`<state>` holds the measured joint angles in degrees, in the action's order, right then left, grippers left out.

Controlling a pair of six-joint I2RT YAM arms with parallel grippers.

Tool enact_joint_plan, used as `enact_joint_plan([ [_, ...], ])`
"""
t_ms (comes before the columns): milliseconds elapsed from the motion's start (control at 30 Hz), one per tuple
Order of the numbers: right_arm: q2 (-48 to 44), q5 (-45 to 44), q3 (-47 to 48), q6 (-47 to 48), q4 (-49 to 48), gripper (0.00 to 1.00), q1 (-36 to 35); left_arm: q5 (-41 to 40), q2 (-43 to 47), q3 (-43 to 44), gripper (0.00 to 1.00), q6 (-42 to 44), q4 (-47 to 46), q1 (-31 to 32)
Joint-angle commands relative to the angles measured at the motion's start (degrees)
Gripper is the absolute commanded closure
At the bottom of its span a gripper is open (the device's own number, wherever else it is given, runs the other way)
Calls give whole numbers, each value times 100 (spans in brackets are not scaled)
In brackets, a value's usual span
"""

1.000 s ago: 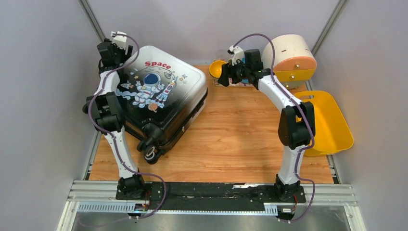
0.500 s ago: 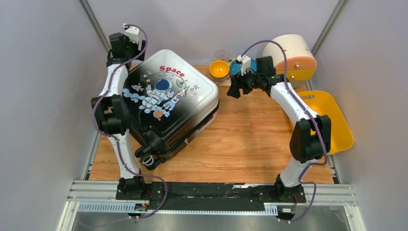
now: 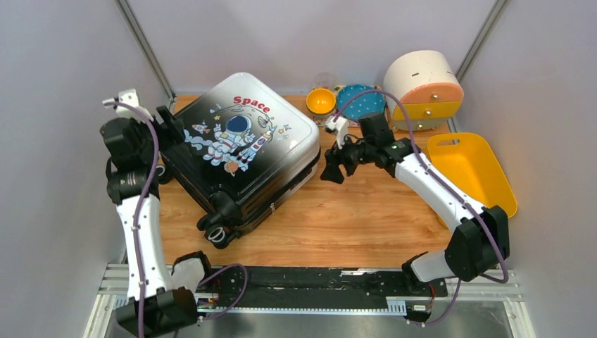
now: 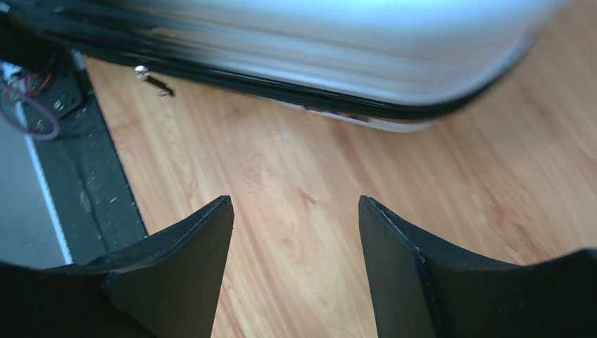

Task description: Open, take out, and arrange the luggage

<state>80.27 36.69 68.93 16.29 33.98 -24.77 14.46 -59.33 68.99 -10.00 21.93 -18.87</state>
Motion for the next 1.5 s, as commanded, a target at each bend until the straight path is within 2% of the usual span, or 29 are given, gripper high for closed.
enact_joint_plan([
  [0, 208, 67, -2, 304, -146, 32, -719, 119, 781, -1200, 15, -994, 1146, -107],
  [167, 340, 75, -90, 454, -540, 32, -1301, -391, 1932, -2064, 16, -1785, 1139, -125],
  [300, 673, 84, 42, 603, -883, 33, -1635, -698, 1944, -2521, 15, -2399, 567, -134],
  [367, 858, 102, 199, 550, -1103, 33, -1723, -892, 1542, -2540, 15, -2681, 270, -204],
  [467, 1253, -38, 349, 419, -1384, 35, -1864, -576, 918, -2566, 15, -2867, -679, -275],
  [633, 1921, -766, 762, 68, -2183, 36, -1943, -365, -33, -2277, 14, -2683, -1997, -362],
  [767, 2449, -856, 1324, -275, -2439, 36, -1952, -198, -911, -1890, 14, -2621, -2570, -626],
  [833, 2756, -900, 1718, -363, -2518, 35, -1987, 291, -1211, -1732, 14, -2648, -3035, -845],
  [967, 3135, -944, 2256, -566, -2598, 35, -2049, 917, -2203, -820, 16, -2560, -2880, -934],
  [1100, 2979, -997, 2336, -697, -2300, 32, -2031, 1532, -2320, -580, 17, -2499, -2835, -934],
  [1267, 2206, -777, 1520, -1180, -2026, 29, -2023, 1876, -1724, -597, 16, -2016, -2370, -925],
  [1400, 2063, -619, 738, -1847, -2718, 28, -2075, 2175, -1091, -869, 16, -1488, -1965, -925],
  [1467, 2220, -347, 640, -2190, -3018, 27, -2075, 2385, -686, -1114, 16, -1304, -1868, -916],
])
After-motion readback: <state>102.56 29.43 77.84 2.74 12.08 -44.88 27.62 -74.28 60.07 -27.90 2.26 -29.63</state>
